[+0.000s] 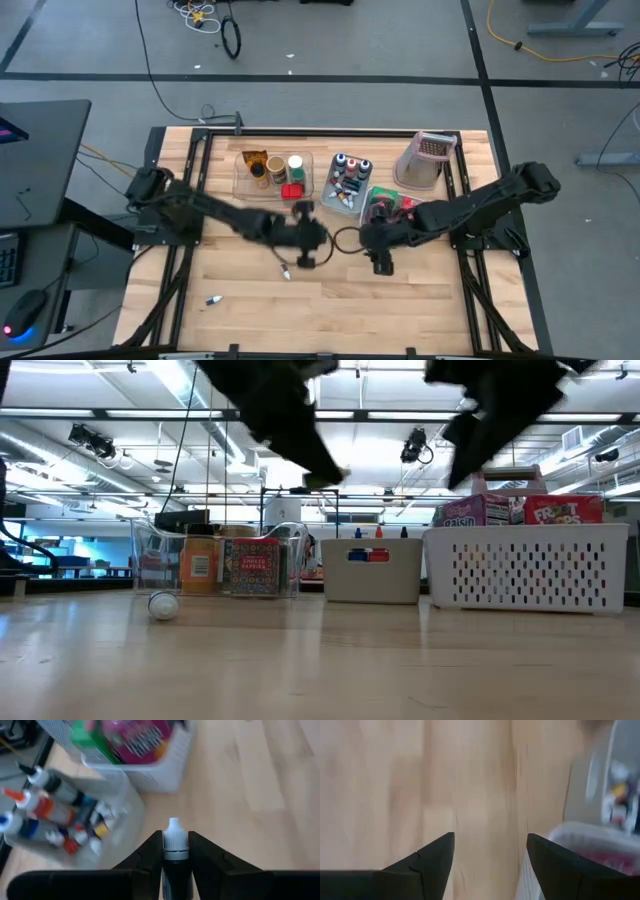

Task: Pick & Place Kitchen Items
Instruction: Put the small black food coloring into the gray bin

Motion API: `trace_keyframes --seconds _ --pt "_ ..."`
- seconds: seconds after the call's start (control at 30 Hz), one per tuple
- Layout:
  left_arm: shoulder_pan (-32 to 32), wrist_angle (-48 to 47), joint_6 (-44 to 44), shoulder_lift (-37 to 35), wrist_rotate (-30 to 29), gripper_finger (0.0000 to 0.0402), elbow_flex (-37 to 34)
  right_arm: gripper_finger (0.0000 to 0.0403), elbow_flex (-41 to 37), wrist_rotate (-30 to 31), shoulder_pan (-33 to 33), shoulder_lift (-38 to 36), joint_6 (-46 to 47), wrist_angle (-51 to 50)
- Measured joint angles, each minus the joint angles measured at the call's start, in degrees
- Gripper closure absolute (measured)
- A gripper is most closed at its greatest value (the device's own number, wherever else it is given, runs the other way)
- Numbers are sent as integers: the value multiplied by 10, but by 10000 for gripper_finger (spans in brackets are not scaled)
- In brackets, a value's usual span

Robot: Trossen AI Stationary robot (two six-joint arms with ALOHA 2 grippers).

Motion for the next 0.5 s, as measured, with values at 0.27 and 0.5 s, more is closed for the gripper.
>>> trace_keyframes --seconds 0.27,0.5 --pt "144 120 119 8 160 311 1 142 -87 68 39 1 11 71" --pt "221 130 132 27 242 312 1 142 -148 106 32 1 -24 218"
